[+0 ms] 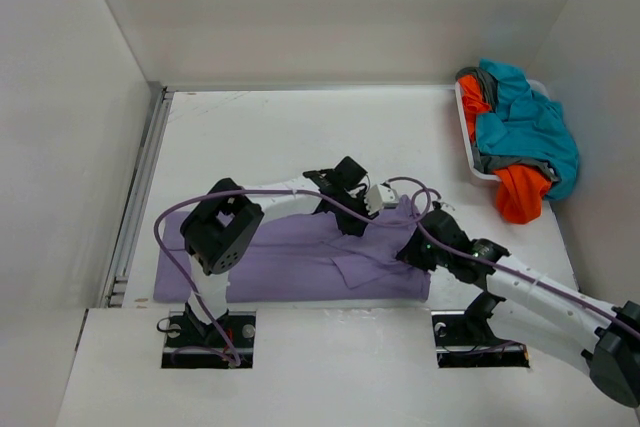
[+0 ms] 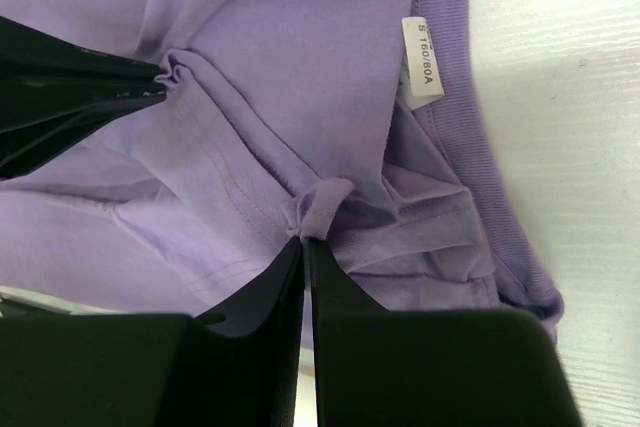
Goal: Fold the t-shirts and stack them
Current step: Fold the other side of the tshirt into a rectangle
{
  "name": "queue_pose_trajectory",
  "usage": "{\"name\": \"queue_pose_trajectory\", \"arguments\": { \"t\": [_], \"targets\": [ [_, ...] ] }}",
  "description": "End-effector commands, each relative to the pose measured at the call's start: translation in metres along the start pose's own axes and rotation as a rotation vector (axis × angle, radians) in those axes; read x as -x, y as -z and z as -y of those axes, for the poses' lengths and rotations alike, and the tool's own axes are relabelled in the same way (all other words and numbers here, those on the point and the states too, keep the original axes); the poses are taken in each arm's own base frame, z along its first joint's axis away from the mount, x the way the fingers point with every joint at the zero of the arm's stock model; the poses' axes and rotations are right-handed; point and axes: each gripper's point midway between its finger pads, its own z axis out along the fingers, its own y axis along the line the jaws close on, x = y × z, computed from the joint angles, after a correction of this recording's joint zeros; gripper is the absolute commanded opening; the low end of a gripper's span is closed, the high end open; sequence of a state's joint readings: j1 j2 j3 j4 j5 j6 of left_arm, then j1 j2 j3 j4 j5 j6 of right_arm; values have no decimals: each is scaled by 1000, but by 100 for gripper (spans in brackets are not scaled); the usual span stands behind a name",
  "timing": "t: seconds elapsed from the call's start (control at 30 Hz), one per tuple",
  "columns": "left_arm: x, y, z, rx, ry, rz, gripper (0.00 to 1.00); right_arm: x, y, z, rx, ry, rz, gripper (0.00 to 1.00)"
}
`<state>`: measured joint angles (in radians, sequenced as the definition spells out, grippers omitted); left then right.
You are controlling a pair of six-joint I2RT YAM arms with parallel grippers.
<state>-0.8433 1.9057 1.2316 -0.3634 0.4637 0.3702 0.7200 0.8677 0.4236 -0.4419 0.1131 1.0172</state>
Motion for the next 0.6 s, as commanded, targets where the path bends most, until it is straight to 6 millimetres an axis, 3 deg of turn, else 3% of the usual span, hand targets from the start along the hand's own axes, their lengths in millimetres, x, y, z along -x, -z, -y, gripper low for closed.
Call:
{"name": "queue_pose_trajectory", "arguments": {
  "t": [0.0,0.23,0.57],
  "targets": [
    [11,7,0,3,-22,34,0,6,2,-1,15,-9,36,8],
    [30,48,-4,46,-34,119,0,11,8,1,-7,-3,55,8],
    [15,63,13,4,-18,88,0,7,23,1,-13,28,53,8]
  ]
}}
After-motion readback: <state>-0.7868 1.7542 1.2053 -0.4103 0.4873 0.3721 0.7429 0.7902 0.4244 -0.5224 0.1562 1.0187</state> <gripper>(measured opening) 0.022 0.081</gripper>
